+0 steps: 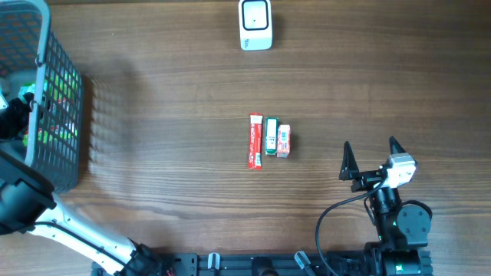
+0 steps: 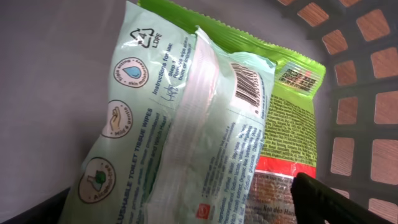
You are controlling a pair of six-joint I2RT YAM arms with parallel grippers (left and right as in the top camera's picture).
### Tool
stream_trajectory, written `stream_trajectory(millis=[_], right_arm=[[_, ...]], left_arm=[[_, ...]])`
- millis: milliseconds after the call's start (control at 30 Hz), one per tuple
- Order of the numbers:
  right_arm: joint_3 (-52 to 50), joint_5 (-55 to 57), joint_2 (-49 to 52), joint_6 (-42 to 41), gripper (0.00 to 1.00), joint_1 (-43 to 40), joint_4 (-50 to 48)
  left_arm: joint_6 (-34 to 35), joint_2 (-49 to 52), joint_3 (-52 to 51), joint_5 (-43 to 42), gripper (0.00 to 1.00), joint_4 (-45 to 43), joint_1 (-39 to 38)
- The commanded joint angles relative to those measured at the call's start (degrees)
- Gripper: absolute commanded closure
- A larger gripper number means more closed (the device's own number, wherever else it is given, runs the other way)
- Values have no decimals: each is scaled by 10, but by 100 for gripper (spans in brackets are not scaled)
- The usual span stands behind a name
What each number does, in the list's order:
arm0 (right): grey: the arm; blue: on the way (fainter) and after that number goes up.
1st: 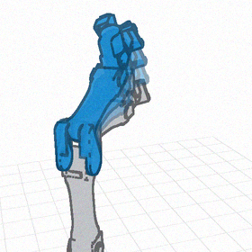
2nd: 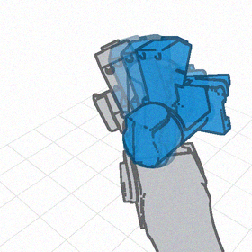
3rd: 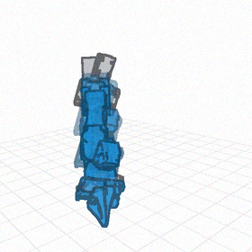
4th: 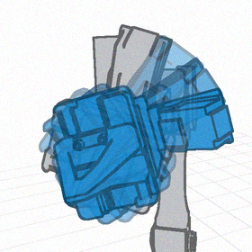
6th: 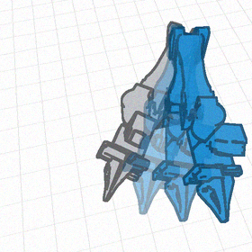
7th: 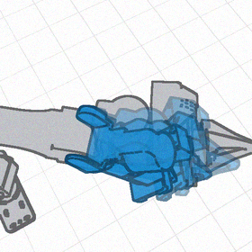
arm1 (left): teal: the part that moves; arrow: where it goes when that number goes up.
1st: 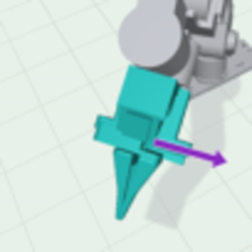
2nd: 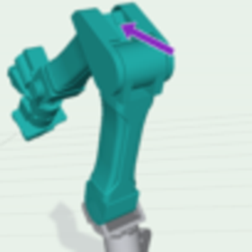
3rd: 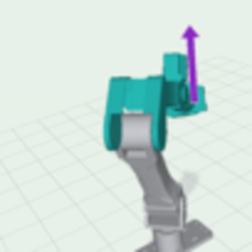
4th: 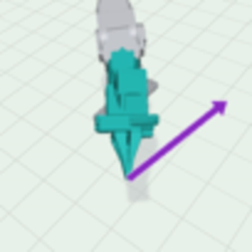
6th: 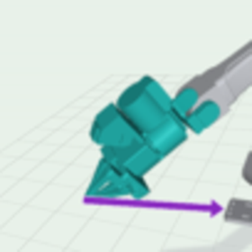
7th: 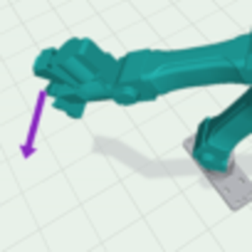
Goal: Scan the item barcode
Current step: 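Grasp the green snack bag and tissue wipes pack in the basket with left gripper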
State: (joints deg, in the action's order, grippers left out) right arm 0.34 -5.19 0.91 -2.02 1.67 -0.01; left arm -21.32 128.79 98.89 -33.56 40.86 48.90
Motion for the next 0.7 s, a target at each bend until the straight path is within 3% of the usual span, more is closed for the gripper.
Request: stream_trajectory(millis=[0,100,167,300,333,467,667], right_arm=[[0,-9,-1,5,0,-2,-3],[0,-9,-1,5,0,-2,-3],[0,-9,-1,5,0,-2,-3],[0,-9,-1,5,0,-2,-3],[0,-9,-1,5,0,-2,-3],[0,-9,-1,5,0,-2,-3],[0,-9,-1,5,0,-2,-3]], left_arm=[[5,27,-23,17,9,23,-31],[6,27,-23,52,14,27,-57],[6,27,-23,86,28,27,-69],[6,27,-23,115,73,31,-85],[6,27,-23,114,93,33,-87],[14,9,-10,92,96,36,-88],[137,-124,64,95,96,35,-74]])
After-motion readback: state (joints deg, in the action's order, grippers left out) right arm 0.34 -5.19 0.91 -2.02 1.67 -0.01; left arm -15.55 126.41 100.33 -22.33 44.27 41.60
